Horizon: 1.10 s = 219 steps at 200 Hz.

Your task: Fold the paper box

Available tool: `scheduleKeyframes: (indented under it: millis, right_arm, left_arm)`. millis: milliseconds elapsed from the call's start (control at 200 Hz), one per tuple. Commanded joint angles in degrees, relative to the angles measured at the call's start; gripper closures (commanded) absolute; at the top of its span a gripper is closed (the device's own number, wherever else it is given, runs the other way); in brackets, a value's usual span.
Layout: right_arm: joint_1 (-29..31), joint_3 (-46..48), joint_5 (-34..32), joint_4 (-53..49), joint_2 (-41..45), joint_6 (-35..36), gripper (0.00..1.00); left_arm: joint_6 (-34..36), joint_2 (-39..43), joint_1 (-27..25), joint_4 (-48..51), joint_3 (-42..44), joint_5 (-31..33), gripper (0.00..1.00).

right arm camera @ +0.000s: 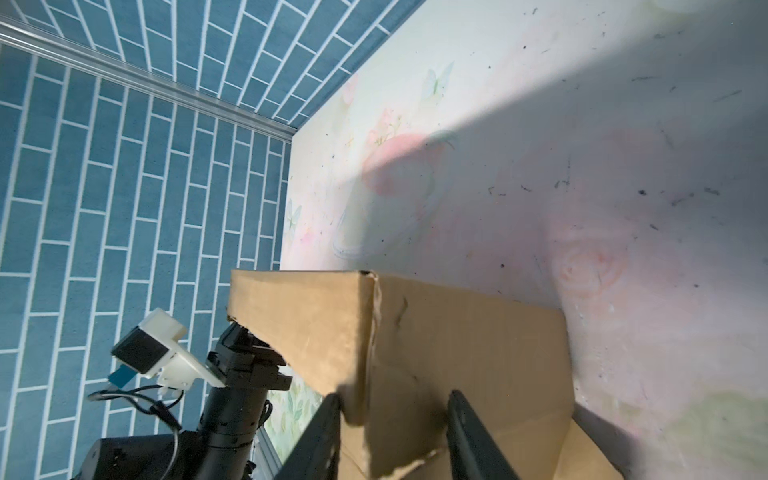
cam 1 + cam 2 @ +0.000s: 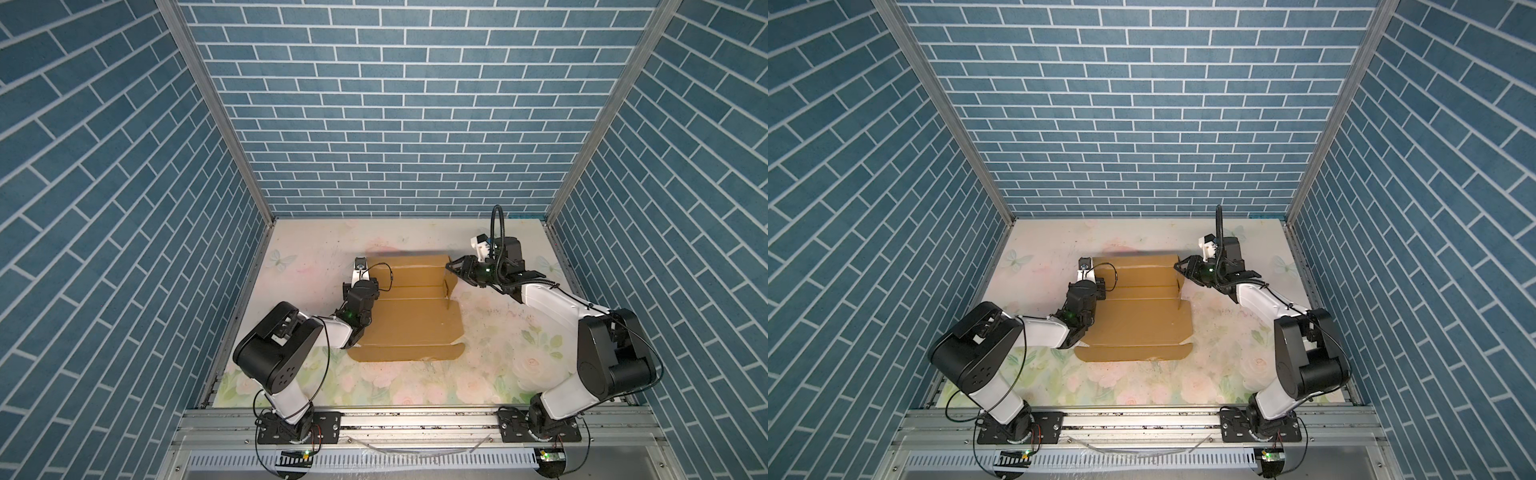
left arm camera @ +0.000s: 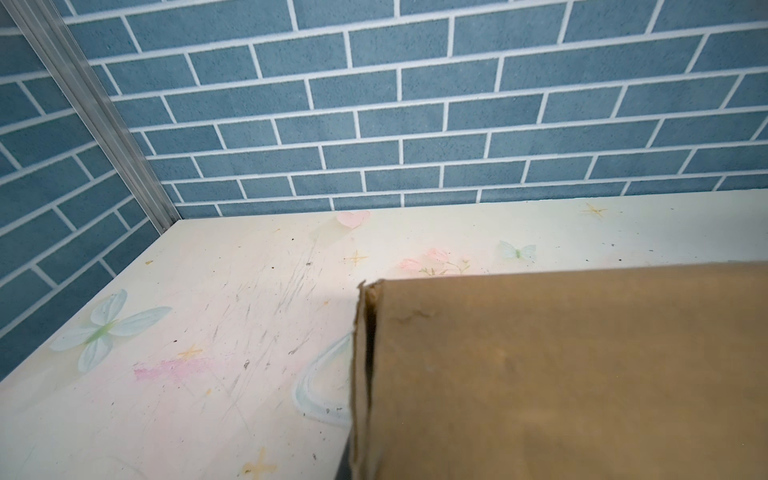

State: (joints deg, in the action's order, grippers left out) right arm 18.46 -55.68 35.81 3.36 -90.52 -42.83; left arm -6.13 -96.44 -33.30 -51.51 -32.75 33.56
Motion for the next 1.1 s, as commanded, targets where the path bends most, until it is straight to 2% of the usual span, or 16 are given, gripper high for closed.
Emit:
scheduleKeyframes:
  millis: [0,125,230,365,510,705,835,875,955,1010,1090]
  right_arm:
    - [0.4,-2.1,-2.8,-3.5,-1.8,1.9,0.64]
    - [0.3,-2.3,-0.9,-3.4,-1.6,2.6,0.64]
    - [-0.8,-2.8,2.3,-3.4,0.5,4.0,0.53]
    - [-3.2,-2.7,10.3,-2.1,1.9,4.0,0.44]
    - [-5.9,-1.2,14.4,-1.2,4.1,3.3,0.41]
    - [-11.0,2.7,18.5,5.9,6.7,-1.4,0.39]
    - [-15.7,4.9,15.0,5.0,8.6,-0.1,0.44]
    - [-16.5,4.3,11.1,-0.7,9.2,4.4,0.48]
    - [-15.1,1.8,-1.9,-13.5,9.7,17.3,0.51]
    - [-13.8,2.0,-6.9,-15.9,9.2,21.1,0.51]
    - [-11.7,3.9,-9.8,-14.3,8.4,24.2,0.52]
  left_arm:
    - [1.7,-2.0,-0.7,5.0,1.6,-1.3,1.00]
    - [1.8,-1.9,-0.7,5.2,1.6,-1.3,1.00]
    - [2.0,-1.7,-0.7,6.3,1.4,-1.4,1.00]
    - [2.2,-2.0,-0.7,7.6,0.9,-1.1,1.00]
    - [2.4,-2.3,-0.7,7.8,0.8,-0.6,1.00]
    - [3.4,-2.6,-0.7,7.6,0.5,-0.7,1.00]
    - [3.6,-2.5,-0.7,7.8,0.3,-0.8,1.00]
    - [3.6,-2.4,-0.7,7.9,0.4,-0.9,1.00]
    - [3.6,-2.5,-0.6,8.1,0.2,-1.1,1.00]
    - [3.6,-2.5,-0.6,8.2,0.0,-1.3,1.00]
    - [3.6,-2.4,-0.6,8.6,-0.1,-1.3,1.00]
